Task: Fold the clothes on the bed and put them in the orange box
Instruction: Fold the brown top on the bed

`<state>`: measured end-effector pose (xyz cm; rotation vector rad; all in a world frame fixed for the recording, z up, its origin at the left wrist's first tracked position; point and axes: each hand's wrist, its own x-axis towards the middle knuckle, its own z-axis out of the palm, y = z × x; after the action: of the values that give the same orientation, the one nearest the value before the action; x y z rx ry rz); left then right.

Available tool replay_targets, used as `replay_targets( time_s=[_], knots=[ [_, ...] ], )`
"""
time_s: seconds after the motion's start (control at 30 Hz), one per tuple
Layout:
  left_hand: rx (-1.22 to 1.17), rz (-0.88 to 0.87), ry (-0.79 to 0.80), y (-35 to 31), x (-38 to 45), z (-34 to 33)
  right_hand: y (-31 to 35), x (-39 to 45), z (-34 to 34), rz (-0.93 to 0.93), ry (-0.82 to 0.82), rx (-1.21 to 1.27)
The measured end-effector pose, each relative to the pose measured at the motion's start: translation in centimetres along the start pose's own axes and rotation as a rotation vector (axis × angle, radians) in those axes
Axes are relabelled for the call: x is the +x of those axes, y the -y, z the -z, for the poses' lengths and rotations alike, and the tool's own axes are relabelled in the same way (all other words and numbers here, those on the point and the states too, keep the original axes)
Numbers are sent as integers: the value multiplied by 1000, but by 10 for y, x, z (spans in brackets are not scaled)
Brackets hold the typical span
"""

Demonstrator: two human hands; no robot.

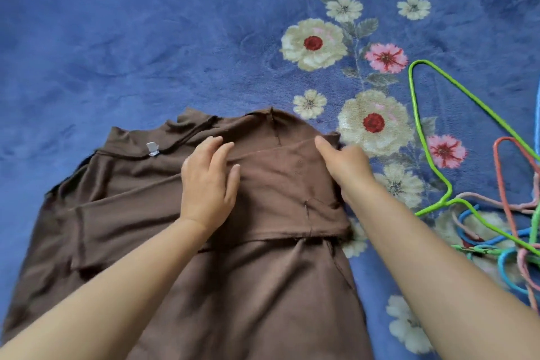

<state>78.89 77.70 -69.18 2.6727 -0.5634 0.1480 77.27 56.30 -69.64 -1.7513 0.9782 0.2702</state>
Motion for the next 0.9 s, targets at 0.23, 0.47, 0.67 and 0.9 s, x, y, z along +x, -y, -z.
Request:
replay_targets(
  time_s=[0.23,0.47,0.67,0.9],
  knots=[
    [327,200,328,26,-45,-7,26,10,-5,393,-285,-379],
    [105,252,317,29,-36,4,18,10,-20,449,-451,-753],
    [132,577,10,101,-6,54,60,1,-69,1193,-218,-621],
    [-10,748,361,184,14,82,119,13,-133,607,219,-1118]
  ],
)
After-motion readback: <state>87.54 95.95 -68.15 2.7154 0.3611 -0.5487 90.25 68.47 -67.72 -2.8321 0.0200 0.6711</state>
